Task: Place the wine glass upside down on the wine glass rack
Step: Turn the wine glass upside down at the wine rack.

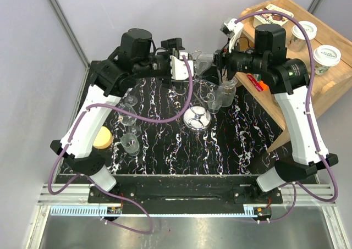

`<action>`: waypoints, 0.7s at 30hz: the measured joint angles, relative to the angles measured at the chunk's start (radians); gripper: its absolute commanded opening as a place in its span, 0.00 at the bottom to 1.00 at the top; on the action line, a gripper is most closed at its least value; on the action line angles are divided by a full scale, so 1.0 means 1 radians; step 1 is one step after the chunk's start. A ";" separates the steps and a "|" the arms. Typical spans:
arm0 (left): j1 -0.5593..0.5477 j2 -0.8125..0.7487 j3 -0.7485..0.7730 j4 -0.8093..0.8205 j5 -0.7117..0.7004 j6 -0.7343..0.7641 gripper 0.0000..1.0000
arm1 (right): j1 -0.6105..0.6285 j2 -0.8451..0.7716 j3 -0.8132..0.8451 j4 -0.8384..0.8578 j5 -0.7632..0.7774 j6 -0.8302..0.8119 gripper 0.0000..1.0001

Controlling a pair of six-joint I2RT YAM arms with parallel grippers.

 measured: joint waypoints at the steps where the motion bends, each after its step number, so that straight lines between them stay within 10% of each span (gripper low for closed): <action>1: 0.000 0.004 0.000 0.000 0.011 0.000 0.93 | 0.000 0.003 0.000 0.000 -0.002 0.001 0.00; 21: 0.000 0.019 -0.008 0.063 0.041 -0.046 0.50 | -0.004 0.007 -0.019 0.029 -0.044 0.021 0.00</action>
